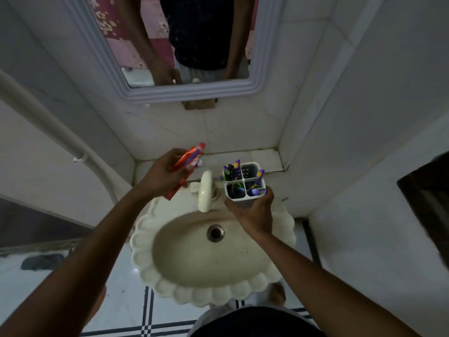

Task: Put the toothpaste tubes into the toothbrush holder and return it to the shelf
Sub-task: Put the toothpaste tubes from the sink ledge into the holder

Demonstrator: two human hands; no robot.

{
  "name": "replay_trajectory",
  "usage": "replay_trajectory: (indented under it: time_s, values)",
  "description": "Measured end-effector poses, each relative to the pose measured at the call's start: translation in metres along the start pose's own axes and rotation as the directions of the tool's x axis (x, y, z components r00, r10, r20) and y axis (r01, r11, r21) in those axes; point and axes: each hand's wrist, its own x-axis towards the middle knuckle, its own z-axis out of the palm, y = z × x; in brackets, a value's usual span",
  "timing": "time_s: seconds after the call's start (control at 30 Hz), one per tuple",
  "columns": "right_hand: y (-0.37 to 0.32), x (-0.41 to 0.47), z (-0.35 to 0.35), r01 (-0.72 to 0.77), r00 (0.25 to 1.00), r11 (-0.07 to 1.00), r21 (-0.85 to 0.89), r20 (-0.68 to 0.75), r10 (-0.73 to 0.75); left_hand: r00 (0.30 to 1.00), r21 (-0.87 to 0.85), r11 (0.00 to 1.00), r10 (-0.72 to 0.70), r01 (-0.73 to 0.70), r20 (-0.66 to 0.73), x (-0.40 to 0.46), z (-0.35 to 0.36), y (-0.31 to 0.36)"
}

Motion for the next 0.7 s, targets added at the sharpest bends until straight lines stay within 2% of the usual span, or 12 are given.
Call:
replay_trajectory:
  time_s: [0.1,0.2,0.3,0.4,0.53,0.7]
  values:
    - [0.002,0.003,-0.009,0.019,0.999,1.0,0.003,0.032,-0.019,0.99,0.238,0.962,0.12,-0.134,0.072,0.01,0.018,0.053]
    - [0.001,0.007,-0.017,0.02,0.998,1.0,0.013,0.067,-0.021,0.973,0.618,0.758,0.225,-0.209,0.053,0.023,0.043,0.094]
    - [-0.001,0.009,-0.023,0.003,0.994,0.999,0.047,0.105,-0.008,0.958,0.736,0.625,0.262,-0.259,0.115,0.035,0.064,0.116]
    - [-0.002,0.012,-0.028,0.002,0.992,0.999,0.045,0.127,-0.008,0.95,0.705,0.648,0.287,-0.288,0.125,0.042,0.077,0.124]
    - [0.0,0.016,-0.029,-0.01,0.989,0.999,0.035,0.145,0.004,0.943,0.518,0.796,0.325,-0.311,0.067,0.047,0.079,0.119]
    - [0.0,0.018,-0.03,-0.008,0.988,1.0,0.026,0.154,0.004,0.953,0.188,0.951,0.271,-0.245,-0.132,0.05,0.08,0.103]
